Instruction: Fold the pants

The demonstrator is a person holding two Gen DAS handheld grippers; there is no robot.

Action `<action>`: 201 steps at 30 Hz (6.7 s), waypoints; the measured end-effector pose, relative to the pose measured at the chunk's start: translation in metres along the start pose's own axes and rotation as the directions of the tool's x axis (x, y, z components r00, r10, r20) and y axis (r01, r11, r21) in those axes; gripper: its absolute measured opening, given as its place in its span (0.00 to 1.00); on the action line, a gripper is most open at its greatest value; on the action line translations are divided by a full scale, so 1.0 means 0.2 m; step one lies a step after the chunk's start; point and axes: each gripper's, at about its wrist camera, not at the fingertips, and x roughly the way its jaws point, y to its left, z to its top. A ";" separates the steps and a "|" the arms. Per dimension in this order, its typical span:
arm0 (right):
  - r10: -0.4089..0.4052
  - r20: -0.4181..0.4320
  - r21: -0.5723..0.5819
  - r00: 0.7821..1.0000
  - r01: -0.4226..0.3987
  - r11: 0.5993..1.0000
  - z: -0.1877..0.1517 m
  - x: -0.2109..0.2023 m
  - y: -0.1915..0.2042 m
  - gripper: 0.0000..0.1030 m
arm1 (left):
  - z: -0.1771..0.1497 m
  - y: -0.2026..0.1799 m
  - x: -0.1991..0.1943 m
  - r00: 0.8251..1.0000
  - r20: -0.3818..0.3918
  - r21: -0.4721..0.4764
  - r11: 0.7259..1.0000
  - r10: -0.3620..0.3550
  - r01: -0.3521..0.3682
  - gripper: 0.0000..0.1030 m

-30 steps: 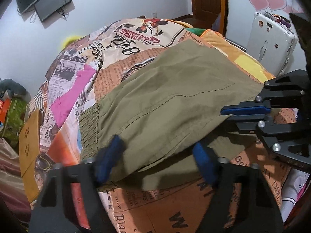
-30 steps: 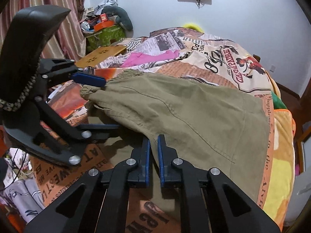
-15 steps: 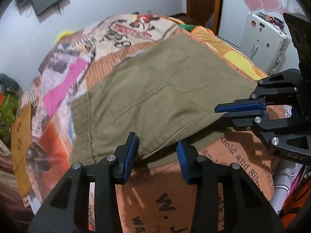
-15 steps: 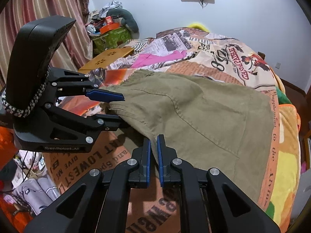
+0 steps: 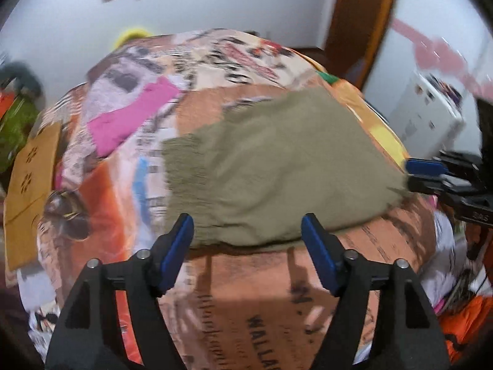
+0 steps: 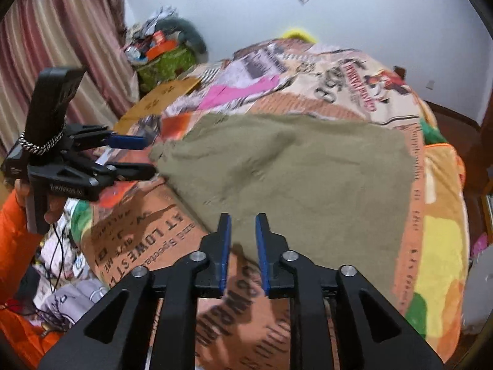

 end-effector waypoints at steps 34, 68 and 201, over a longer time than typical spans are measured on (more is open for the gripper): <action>-0.125 -0.110 0.221 0.986 0.147 0.964 -0.30 0.06 -0.33 0.39 | -0.19 0.19 0.31 0.992 -0.067 -0.183 0.976 0.108 -0.118 0.56; -0.252 0.031 0.151 0.967 0.245 0.958 0.32 0.19 -0.79 0.46 | 0.50 0.41 0.50 0.995 -0.043 -0.224 0.969 0.094 -0.101 0.66; -0.049 -0.071 -0.035 0.996 0.047 0.998 0.14 0.26 -0.08 0.55 | -0.15 0.15 0.14 0.998 -0.056 -0.398 0.917 0.001 -0.023 0.84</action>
